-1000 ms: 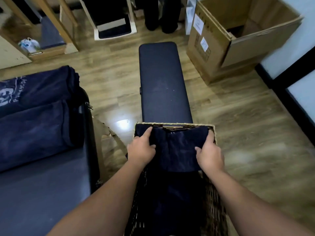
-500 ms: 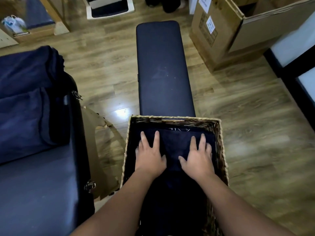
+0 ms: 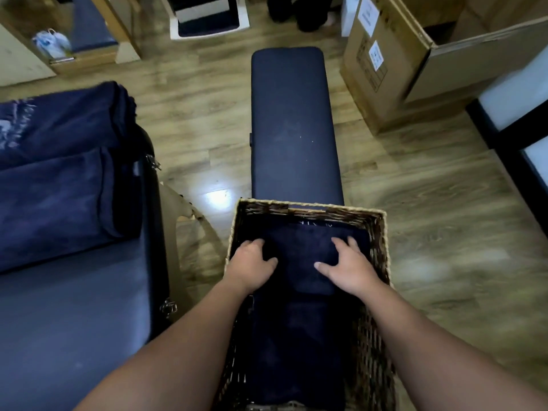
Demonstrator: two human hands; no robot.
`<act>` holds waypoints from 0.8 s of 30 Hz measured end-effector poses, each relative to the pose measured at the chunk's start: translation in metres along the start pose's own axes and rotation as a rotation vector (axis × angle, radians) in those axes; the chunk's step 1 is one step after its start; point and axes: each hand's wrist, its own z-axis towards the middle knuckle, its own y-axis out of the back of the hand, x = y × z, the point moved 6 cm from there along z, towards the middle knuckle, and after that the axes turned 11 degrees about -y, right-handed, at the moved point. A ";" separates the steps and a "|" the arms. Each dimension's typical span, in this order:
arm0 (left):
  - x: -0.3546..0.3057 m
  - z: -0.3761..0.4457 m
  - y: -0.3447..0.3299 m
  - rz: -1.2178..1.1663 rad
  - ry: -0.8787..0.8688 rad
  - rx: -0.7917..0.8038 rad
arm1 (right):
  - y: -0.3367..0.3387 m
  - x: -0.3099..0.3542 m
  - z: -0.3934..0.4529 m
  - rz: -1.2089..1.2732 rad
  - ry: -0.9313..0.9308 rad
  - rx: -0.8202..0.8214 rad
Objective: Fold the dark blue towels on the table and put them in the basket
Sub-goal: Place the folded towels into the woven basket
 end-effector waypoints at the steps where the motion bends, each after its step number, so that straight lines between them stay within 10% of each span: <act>1: -0.002 -0.008 0.007 0.004 0.006 -0.022 | 0.001 0.002 -0.009 0.061 0.012 0.006; 24: 0.244 -0.198 0.342 0.006 0.132 -0.751 | -0.061 0.358 -0.207 0.093 0.386 -0.012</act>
